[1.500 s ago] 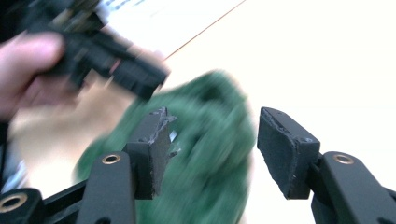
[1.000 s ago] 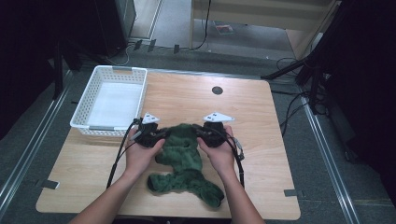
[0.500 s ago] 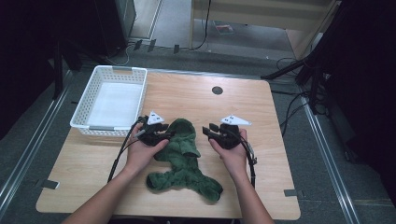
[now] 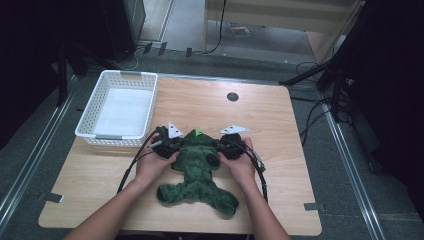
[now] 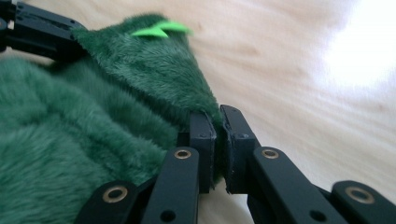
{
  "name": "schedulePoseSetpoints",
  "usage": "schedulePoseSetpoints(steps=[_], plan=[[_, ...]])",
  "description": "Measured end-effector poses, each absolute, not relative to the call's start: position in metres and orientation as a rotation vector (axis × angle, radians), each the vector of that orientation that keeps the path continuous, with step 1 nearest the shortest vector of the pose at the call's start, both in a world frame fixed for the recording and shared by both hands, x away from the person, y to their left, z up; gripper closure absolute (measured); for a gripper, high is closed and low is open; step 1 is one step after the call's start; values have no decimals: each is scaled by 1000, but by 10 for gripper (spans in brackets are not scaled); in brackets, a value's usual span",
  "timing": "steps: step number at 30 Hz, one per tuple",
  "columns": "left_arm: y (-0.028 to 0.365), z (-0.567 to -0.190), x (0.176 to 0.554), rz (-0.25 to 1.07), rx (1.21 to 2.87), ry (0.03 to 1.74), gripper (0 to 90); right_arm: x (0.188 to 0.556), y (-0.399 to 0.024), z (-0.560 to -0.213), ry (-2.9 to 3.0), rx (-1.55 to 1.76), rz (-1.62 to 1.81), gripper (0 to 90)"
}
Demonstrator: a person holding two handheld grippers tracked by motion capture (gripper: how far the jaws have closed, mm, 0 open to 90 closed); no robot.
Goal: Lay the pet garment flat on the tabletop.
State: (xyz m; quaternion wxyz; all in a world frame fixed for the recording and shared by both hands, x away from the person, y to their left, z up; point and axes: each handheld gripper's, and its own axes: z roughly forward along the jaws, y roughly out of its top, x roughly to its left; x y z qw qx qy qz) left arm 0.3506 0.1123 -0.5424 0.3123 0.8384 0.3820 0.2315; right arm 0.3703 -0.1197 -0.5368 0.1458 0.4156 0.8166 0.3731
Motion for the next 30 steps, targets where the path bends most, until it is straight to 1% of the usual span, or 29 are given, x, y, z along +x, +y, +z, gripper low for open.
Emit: schedulePoseSetpoints(steps=[1,2,3,4,5,7,8,9,12,14,15,17,18,19,20,21,22,23,24,25,26,27,28,29,30], plan=[[109,-543,349,642,2216,995,879,369,-122,-540,2362,1168,1037,835],[107,-543,348,664,2228,980,873,366,-122,-541,2355,1132,1009,776],[106,-543,348,666,2229,976,841,366,-124,-541,2349,1132,994,725],[106,-543,348,645,2216,985,778,366,-126,-540,2348,1145,984,665],[109,-542,349,600,2188,1003,778,366,-126,-540,2348,1145,984,665],[125,-533,350,516,2086,1043,645,363,-137,-533,2375,1157,1007,514],[130,-530,348,538,2067,1054,611,361,-143,-530,2381,1139,1029,486],[130,-530,348,538,2067,1054,603,361,-143,-530,2381,1139,1029,486],[142,-520,343,551,2034,1068,597,350,-171,-521,2361,1118,1064,432],[144,-518,343,546,2019,1071,598,349,-178,-521,2360,1116,1075,421],[145,-516,345,540,1983,1090,600,346,-187,-521,2368,1112,1084,416],[144,-515,347,528,1965,1101,601,344,-193,-518,2355,1121,1121,447],[143,-515,350,515,1945,1110,601,344,-193,-518,2355,1121,1121,447],[141,-515,353,499,1926,1119,606,344,-194,-514,2335,1128,1168,514],[137,-516,356,478,1916,1126,615,345,-193,-510,2308,1146,1229,608],[132,-518,360,463,1910,1131,627,346,-192,-505,2279,1166,1285,674],[127,-520,364,439,1917,1133,671,353,-182,-496,2244,1221,1357,790],[121,-522,368,401,1914,1140,671,353,-182,-496,2244,1221,1357,790],[109,-526,372,347,1940,1123,730,361,-164,-494,2237,1222,1351,825],[109,-526,372,347,1940,1123,763,361,-164,-494,2237,1222,1351,825],[103,-529,372,328,1962,1110,763,366,-154,-496,2258,1218,1340,835],[97,-531,372,324,1989,1099,790,371,-145,-500,2296,1216,1327,839],[93,-534,372,325,2021,1094,811,374,-137,-506,2327,1212,1305,848],[88,-538,371,324,2076,1088,839,380,-125,-522,2403,1230,1236,849],[88,-538,371,324,2076,1088,842,380,-125,-522,2403,1230,1236,849]])
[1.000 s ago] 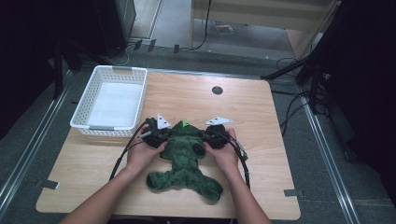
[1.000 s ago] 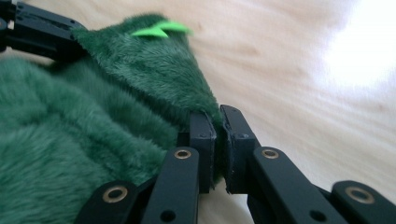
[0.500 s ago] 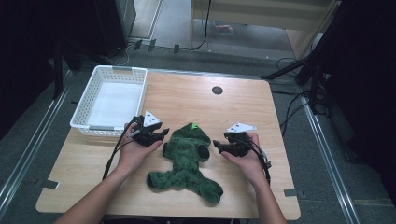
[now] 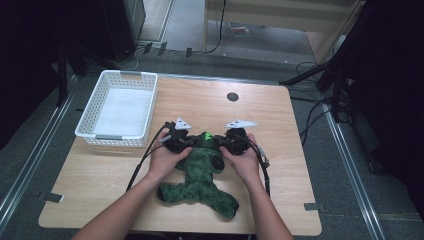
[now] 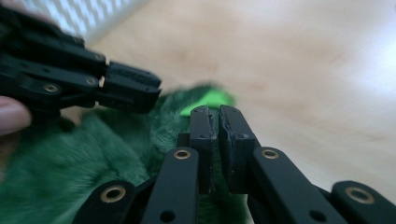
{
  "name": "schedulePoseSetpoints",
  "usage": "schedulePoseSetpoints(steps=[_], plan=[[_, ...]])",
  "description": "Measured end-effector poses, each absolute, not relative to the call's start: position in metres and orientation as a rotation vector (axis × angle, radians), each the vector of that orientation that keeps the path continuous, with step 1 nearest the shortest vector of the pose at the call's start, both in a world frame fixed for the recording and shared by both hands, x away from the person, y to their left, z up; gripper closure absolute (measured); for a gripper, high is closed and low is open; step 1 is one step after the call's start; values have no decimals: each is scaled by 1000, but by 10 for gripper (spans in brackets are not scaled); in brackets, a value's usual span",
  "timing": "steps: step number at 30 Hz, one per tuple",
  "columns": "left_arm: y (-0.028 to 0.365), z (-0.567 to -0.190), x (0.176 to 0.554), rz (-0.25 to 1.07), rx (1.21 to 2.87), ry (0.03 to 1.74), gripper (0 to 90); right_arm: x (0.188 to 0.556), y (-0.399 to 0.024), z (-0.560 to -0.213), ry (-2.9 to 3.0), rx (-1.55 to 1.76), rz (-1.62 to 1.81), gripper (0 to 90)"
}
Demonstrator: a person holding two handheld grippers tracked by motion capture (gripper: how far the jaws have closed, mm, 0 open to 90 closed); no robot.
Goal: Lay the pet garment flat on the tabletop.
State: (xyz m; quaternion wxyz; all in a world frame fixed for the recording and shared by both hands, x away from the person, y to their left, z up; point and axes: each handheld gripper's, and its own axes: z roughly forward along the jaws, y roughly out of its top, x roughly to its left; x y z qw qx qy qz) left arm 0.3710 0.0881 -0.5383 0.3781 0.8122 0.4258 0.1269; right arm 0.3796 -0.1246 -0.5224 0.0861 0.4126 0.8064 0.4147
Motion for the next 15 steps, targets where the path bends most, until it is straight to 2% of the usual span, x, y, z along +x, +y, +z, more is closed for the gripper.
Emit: schedulePoseSetpoints(steps=[2,5,6,10,13,15], plan=[[88,-542,372,315,2084,1084,849,382,-118,-539,2454,1227,1139,860],[87,-540,376,340,2100,1105,866,390,-122,-544,2405,1286,1201,883],[82,-540,382,406,2118,1107,865,393,-122,-545,2384,1296,1193,891],[73,-539,395,470,2124,1141,848,406,-122,-547,2335,1324,1211,885],[74,-536,400,423,2080,1179,748,414,-122,-540,2305,1375,1190,734],[82,-530,396,414,2006,1203,663,406,-129,-527,2251,1385,1316,707]])
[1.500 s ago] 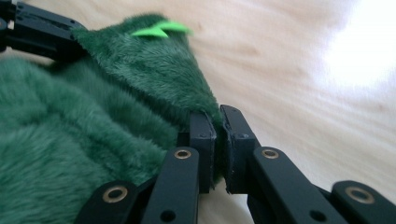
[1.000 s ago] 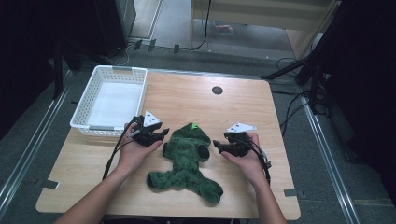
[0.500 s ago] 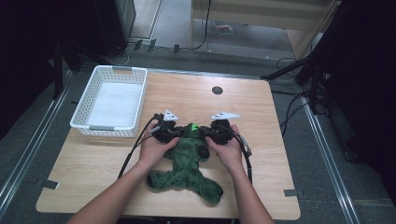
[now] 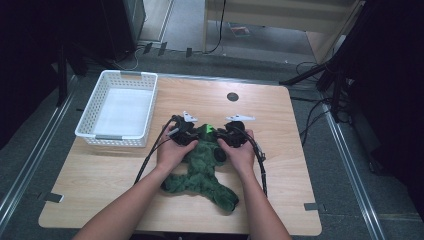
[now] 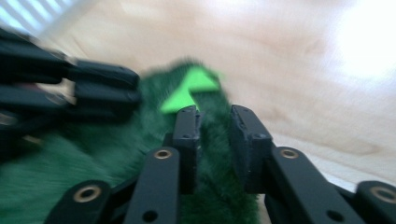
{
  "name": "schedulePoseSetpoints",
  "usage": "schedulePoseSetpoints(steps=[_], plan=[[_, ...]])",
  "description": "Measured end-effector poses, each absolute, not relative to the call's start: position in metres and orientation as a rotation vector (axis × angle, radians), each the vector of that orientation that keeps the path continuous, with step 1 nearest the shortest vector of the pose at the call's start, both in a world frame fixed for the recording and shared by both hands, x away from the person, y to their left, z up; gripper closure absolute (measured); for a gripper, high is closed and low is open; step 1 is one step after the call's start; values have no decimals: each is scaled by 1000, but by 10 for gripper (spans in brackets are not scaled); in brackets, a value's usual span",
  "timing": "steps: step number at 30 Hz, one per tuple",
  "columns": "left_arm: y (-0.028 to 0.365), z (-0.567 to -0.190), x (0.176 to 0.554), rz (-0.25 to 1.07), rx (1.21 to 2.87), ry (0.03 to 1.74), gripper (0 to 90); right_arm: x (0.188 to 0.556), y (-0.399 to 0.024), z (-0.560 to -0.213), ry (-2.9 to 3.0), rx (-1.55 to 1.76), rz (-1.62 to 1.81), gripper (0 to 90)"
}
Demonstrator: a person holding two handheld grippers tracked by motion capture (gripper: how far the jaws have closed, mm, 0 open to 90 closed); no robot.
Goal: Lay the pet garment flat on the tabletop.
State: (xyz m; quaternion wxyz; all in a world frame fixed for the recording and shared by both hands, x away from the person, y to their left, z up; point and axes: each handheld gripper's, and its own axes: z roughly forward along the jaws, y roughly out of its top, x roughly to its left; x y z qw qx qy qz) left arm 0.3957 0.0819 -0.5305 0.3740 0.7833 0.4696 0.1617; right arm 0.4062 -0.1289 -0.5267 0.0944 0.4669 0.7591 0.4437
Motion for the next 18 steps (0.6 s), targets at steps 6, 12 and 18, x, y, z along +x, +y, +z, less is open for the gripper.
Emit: schedulePoseSetpoints(steps=[6,12,18], plan=[[90,-515,377,352,1929,1077,726,341,-146,-482,2112,1309,1545,730],[74,-531,381,235,2060,1064,762,293,-98,-515,2385,1067,1273,698],[69,-540,385,243,2090,1098,763,287,-91,-533,2412,1103,1158,541]])
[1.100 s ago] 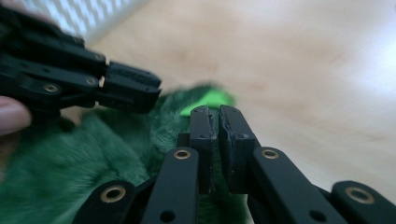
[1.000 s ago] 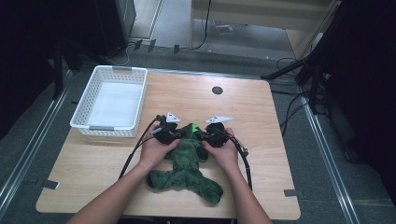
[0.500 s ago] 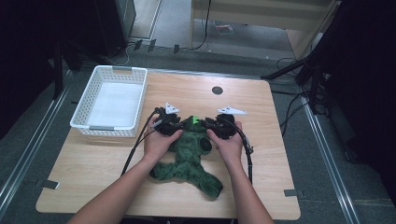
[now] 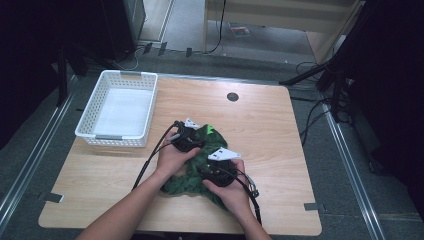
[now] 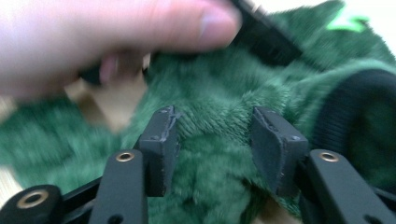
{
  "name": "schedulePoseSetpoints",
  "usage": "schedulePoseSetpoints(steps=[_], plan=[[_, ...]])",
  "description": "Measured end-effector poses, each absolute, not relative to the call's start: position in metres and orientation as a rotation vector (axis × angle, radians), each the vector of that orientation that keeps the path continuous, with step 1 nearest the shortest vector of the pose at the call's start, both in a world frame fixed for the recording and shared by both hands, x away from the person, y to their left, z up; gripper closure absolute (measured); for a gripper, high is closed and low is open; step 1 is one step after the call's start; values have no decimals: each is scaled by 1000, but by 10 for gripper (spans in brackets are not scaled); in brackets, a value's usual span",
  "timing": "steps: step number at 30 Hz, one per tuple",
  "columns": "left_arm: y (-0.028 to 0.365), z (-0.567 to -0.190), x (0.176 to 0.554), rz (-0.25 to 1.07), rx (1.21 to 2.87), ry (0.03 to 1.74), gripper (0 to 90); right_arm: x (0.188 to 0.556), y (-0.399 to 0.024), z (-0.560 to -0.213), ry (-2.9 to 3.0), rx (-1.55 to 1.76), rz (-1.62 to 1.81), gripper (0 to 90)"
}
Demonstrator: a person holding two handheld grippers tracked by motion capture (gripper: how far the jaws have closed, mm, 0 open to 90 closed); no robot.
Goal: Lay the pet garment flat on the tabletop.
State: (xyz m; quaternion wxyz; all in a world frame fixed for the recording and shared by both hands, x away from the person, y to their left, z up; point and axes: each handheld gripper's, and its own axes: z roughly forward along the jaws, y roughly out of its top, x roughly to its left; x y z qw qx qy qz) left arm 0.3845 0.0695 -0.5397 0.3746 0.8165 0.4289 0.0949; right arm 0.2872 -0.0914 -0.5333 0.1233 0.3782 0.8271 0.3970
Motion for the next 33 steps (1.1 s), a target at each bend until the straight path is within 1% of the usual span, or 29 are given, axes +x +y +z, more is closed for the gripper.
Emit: schedulePoseSetpoints(steps=[1,2,3,4,7,10,14,15,16,17,18,19,20,22,23,24,25,26,27,28,30,31,32,33], plan=[[69,-540,385,254,2084,1104,769,288,-91,-537,2432,1114,1143,575],[69,-540,385,254,2084,1104,774,288,-91,-537,2432,1114,1143,575],[68,-540,386,269,2086,1110,774,289,-93,-540,2441,1122,1150,626],[68,-540,387,284,2088,1115,781,291,-94,-542,2441,1125,1168,702],[65,-540,387,339,2095,1137,809,293,-97,-542,2474,1114,1187,837],[65,-540,387,383,2094,1148,841,285,-96,-536,2549,1046,1147,870],[64,-541,386,424,2086,1157,836,278,-98,-533,2565,1030,1107,861],[62,-541,384,445,2098,1142,836,277,-100,-534,2557,1027,1105,842],[61,-542,383,454,2100,1136,805,280,-104,-536,2549,1065,1153,757],[62,-541,383,395,2101,1113,750,281,-107,-533,2548,1079,1179,708],[62,-541,383,395,2101,1113,677,281,-107,-533,2548,1079,1179,708],[63,-540,382,366,2105,1104,677,281,-111,-528,2541,1075,1213,695],[66,-539,380,355,2096,1105,648,279,-117,-521,2531,1062,1268,694],[75,-536,374,327,2023,1114,595,274,-128,-506,2472,1035,1359,705],[85,-531,368,313,1963,1117,582,271,-140,-494,2354,1049,1378,706],[85,-531,368,313,1963,1117,581,271,-140,-494,2354,1049,1378,706],[96,-525,361,306,1906,1125,577,272,-149,-489,2221,1110,1375,610],[96,-525,361,306,1906,1125,574,272,-149,-489,2221,1110,1375,610],[102,-521,358,307,1880,1136,574,273,-152,-489,2156,1167,1367,559],[108,-518,355,316,1853,1148,573,277,-155,-490,2112,1214,1357,528],[116,-514,351,312,1836,1173,563,284,-154,-498,2133,1268,1379,485],[119,-514,350,317,1846,1177,558,286,-151,-501,2157,1268,1366,482],[119,-514,349,312,1867,1177,550,288,-147,-505,2179,1260,1336,517],[120,-515,348,321,1899,1167,546,289,-143,-509,2193,1250,1318,591]])
